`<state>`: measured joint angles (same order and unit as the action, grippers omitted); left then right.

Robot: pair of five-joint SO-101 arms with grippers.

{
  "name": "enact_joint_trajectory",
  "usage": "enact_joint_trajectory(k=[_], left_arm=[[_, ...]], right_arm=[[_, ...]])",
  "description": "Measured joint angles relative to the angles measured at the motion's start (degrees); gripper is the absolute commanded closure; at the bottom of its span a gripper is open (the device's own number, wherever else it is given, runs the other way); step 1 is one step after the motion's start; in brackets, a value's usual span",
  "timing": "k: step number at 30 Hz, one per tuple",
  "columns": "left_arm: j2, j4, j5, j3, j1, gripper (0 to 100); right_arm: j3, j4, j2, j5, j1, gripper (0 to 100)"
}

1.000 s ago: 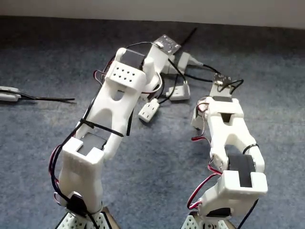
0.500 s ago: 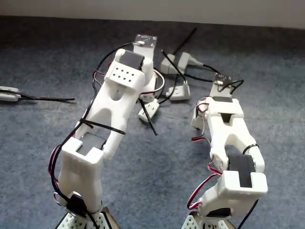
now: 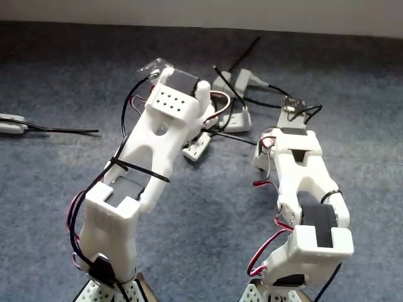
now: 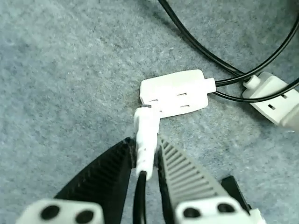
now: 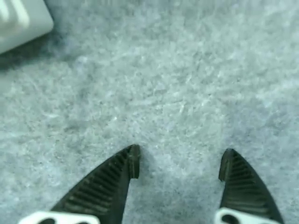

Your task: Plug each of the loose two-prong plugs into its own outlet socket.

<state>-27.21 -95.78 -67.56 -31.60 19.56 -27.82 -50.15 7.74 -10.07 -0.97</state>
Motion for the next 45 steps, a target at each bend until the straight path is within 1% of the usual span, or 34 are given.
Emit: enact_joint_trajectory(k=[3,6,9,11,19,24,29,31,36,42,45], left_arm=[[0.0,0.0,-6.2,0.9,2.1,99],[0.0,0.0,-10.9,3.0,3.6,99],[0.0,1.3,-14.0,4.9,3.3,99],[0.0,3.3,-14.5,6.7,3.3,99],[0.1,13.2,-14.7,12.2,3.5,99],[0.2,15.7,-14.7,13.0,2.5,99],[0.2,16.0,-9.9,13.1,1.1,99],[0.2,16.0,-9.2,13.1,0.6,99],[0.2,15.9,-9.1,13.1,0.4,99],[0.2,12.8,-9.1,13.1,0.1,99],[0.2,12.3,-10.8,13.1,0.1,99]], right_arm=[[0.0,0.0,0.0,0.0,0.0,72.8],[0.0,0.1,0.0,0.0,0.2,72.8],[0.0,0.1,0.0,0.0,0.1,72.8],[0.0,0.1,0.0,0.0,0.0,72.8],[-0.9,1.3,0.0,0.0,0.0,72.8],[-2.5,3.2,-0.7,0.0,0.0,72.8],[-2.5,3.3,-0.8,0.0,0.0,72.8],[-2.5,3.3,-0.8,0.0,0.0,72.8],[-2.5,3.3,-0.8,0.0,0.0,72.8],[-2.5,3.3,-0.8,0.0,0.0,72.8],[-2.5,3.3,-0.8,0.0,0.0,72.8]])
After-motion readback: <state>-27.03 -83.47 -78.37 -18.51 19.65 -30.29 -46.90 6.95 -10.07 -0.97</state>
